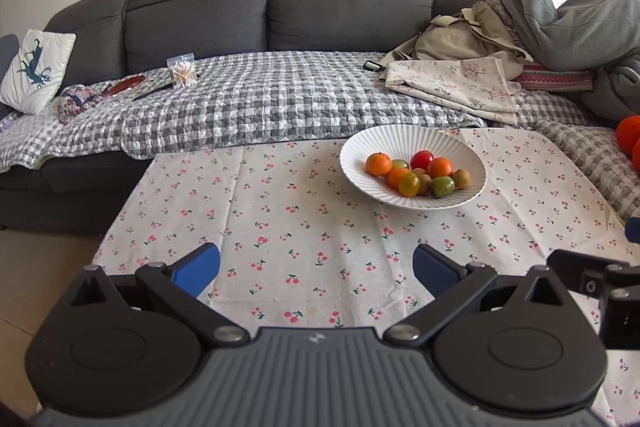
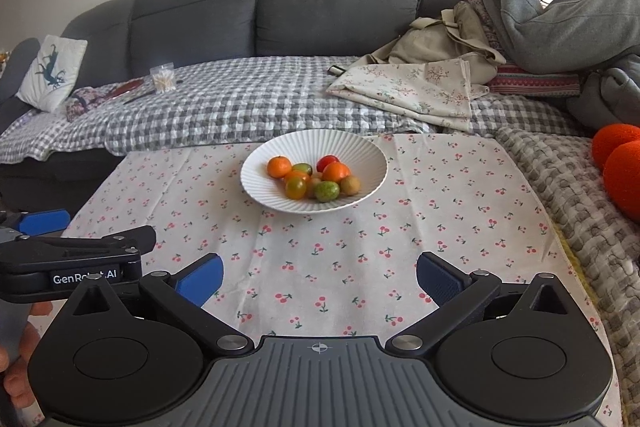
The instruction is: Organize fruits
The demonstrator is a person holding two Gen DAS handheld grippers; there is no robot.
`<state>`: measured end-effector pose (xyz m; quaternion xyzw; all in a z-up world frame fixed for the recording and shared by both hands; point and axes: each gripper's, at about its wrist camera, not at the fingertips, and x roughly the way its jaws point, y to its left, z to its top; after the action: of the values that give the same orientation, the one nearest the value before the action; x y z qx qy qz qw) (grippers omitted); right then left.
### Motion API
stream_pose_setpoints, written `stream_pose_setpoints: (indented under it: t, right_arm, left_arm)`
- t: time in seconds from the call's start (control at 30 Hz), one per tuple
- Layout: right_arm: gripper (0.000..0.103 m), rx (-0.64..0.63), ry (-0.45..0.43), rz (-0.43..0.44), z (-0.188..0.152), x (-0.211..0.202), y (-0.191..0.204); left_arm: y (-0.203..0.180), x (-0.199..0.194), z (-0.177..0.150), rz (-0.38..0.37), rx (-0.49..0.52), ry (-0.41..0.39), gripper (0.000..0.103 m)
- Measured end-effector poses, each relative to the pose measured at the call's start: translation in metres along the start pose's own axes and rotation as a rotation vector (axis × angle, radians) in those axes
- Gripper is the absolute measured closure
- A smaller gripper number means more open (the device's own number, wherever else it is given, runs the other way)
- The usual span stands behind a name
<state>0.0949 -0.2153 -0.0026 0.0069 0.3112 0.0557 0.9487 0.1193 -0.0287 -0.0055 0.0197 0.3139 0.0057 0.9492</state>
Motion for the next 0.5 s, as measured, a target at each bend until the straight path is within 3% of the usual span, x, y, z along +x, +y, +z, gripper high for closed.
stream_pose_setpoints:
  t: [0.2, 0.5]
  right_arm:
    - [0.0, -0.013, -0.002, -0.024, -0.0005, 0.0015, 0.004]
    - [0.0, -0.011, 0.009, -0.024, -0.0016, 0.0035, 0.0057]
  left_arm:
    - [-0.0008, -0.0009, -0.0009, 0.026, 0.011, -0.005, 0.001]
    - [-0.0025, -0.0009, -0.0002, 0.007, 0.007, 0.005, 0.001]
